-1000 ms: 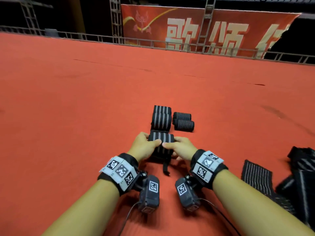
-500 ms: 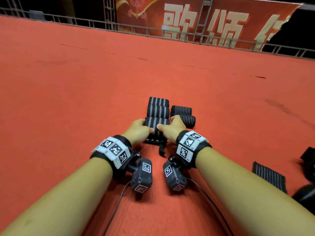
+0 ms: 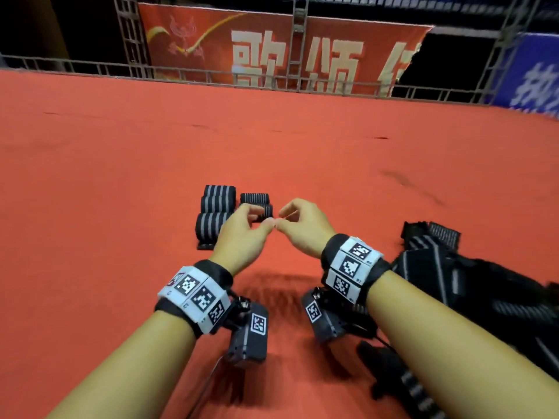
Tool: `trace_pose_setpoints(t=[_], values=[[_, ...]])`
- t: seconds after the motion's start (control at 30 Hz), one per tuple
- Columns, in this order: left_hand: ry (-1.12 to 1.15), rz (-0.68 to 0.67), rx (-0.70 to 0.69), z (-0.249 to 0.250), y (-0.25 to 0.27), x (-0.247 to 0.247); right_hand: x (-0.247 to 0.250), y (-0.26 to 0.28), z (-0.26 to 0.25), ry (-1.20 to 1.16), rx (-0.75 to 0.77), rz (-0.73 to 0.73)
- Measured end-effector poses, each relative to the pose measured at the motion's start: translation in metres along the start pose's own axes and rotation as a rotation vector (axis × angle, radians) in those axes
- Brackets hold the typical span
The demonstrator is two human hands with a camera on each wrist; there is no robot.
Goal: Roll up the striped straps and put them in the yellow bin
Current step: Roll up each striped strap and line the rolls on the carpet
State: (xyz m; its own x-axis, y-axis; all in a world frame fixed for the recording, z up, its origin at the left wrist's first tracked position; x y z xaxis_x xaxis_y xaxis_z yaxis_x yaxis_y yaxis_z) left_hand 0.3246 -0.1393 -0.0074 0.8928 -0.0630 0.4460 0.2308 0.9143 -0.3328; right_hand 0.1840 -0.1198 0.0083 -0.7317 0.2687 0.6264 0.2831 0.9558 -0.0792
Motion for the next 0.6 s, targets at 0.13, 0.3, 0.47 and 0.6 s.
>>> trace_pose_setpoints(t=[0.13,0.3,0.47,0.6], values=[[0.084,-0.096,-0.089,0.060,0.035,-0.058,0.078,0.055,0.038,0.019,-0.021,0.095],[0.054,-0.310,-0.084,0.096,0.077,-0.141,0.143,0.115,0.107,0.059,-0.129,0.120],[-0.384,-0.401,-0.069,0.078,0.102,-0.180,0.147,0.155,0.161,0.103,-0.182,0.011],[-0.523,-0.393,0.147,0.039,0.100,-0.174,0.136,0.165,0.171,0.085,-0.151,-0.029]])
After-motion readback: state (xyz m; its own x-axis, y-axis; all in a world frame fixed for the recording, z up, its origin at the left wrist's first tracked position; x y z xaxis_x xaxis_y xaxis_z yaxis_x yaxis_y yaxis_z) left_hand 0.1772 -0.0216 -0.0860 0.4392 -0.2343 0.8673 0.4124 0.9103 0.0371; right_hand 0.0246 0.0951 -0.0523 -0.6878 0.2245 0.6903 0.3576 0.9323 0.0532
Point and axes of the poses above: each hand's wrist, its own y-axis away from the middle knuckle, its own x-axis out of the back of the hand, z = x × y, the point moved 7 cm from there along -y, towards the middle knuckle, and after that the axes turned 8 degrees about -x, right-handed, at the moved point
